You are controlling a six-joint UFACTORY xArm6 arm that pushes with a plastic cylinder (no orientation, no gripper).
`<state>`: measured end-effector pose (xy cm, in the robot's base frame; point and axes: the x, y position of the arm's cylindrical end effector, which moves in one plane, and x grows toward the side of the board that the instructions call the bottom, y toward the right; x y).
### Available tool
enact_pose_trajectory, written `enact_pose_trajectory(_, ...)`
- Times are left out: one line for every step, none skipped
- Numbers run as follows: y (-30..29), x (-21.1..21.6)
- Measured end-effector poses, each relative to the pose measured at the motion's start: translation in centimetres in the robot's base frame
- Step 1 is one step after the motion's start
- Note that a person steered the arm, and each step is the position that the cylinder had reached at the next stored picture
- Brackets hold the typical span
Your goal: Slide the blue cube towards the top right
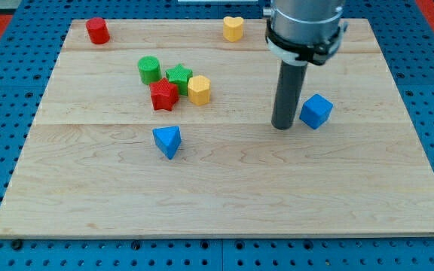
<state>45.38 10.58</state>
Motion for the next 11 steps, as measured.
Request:
enact_pose_trajectory(3.5, -3.7)
enact_pose_trajectory(6.9, -7.8)
enact_pose_trajectory(8.4, -4.7)
enact_pose_trajectory(11.4, -2.4)
enact_pose_trajectory(13.3, -4.9)
enact_pose_trajectory(8.6, -10.7)
enact_pose_trajectory(3.4, -15.0)
enact_pose_trajectory(2.4, -14.1)
enact_pose_trajectory(3.8, -16.2)
enact_pose_trajectory(6.1, -19.1)
enact_pose_trajectory(5.3, -20.6)
